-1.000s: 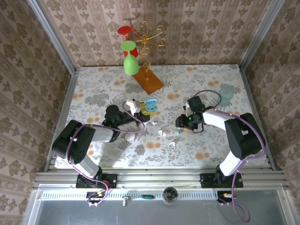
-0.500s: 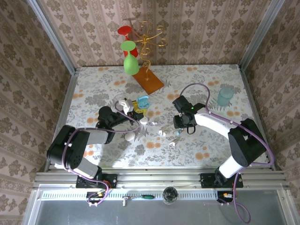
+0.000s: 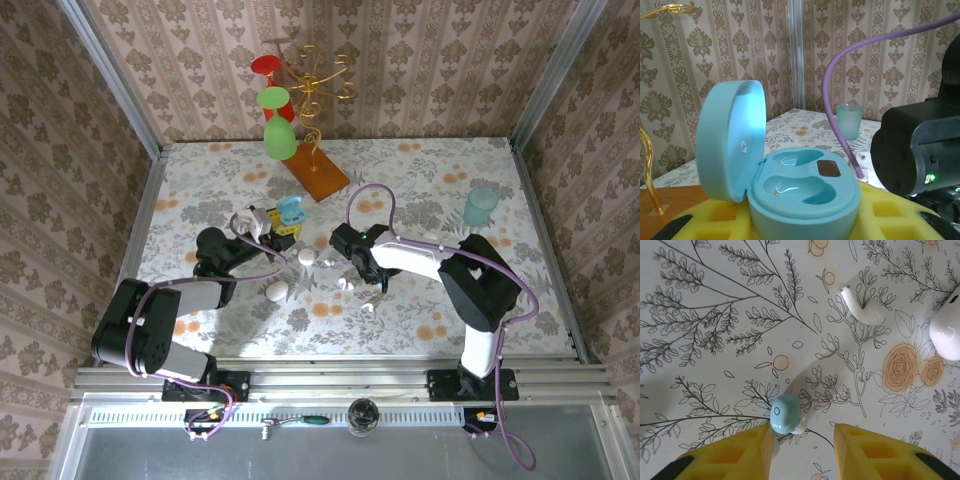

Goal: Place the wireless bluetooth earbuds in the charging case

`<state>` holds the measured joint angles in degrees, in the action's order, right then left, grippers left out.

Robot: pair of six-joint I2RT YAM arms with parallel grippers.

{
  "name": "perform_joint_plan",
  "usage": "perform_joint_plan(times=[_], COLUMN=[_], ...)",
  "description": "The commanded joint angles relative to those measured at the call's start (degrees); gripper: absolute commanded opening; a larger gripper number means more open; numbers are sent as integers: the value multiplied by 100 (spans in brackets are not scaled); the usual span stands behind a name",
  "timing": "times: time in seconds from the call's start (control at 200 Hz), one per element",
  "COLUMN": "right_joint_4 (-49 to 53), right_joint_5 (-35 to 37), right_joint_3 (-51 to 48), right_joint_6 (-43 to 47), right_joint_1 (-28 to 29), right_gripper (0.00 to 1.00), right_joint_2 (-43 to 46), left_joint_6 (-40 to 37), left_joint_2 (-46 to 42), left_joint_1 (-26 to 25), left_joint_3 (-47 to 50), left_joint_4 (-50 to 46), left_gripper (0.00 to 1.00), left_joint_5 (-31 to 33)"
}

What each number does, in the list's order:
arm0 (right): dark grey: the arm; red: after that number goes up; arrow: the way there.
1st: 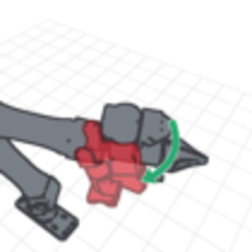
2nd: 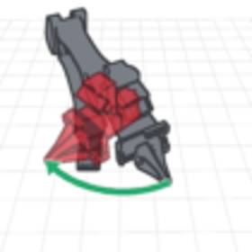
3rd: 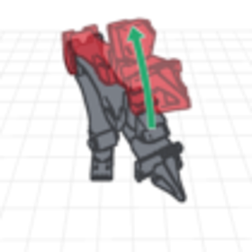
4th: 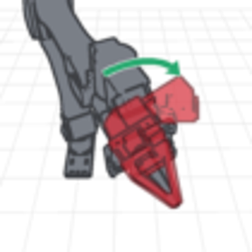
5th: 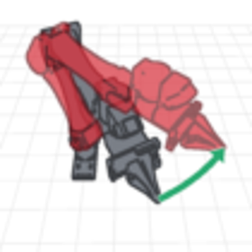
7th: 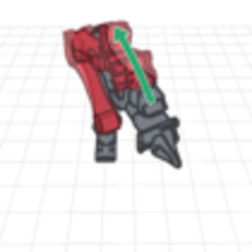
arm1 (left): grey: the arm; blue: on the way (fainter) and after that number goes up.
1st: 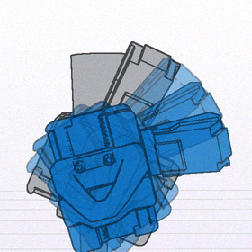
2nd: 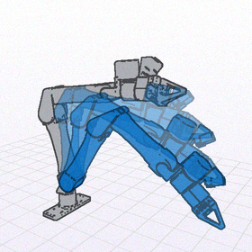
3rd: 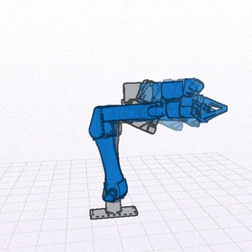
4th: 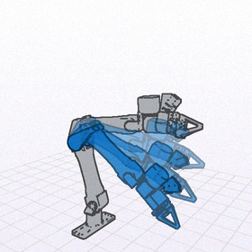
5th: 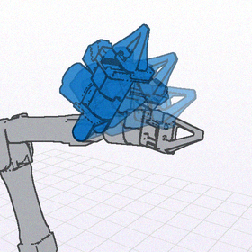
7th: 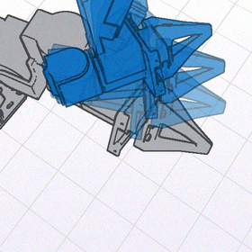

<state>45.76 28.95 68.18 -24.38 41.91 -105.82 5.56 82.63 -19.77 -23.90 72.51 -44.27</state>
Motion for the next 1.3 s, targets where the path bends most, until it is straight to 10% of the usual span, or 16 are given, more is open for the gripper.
perform_joint_plan(times=[0.0,0.87,1.295], right_joint_4=[200,265,-1110], right_joint_5=[353,157,-1181], right_joint_3=[216,227,-762], right_joint_6=[-107,-42,922], right_joint_1=[2,-139,-515], right_gripper=[38,22,18], right_joint_2=[-159,-664,1718], left_joint_6=[80,96,-259], left_joint_2=[-159,-165,104], left_joint_1=[35,22,-232], left_joint_3=[104,130,59], left_joint_4=[147,152,141], left_gripper=[34,35,35], left_joint_5=[-13,-188,-329])
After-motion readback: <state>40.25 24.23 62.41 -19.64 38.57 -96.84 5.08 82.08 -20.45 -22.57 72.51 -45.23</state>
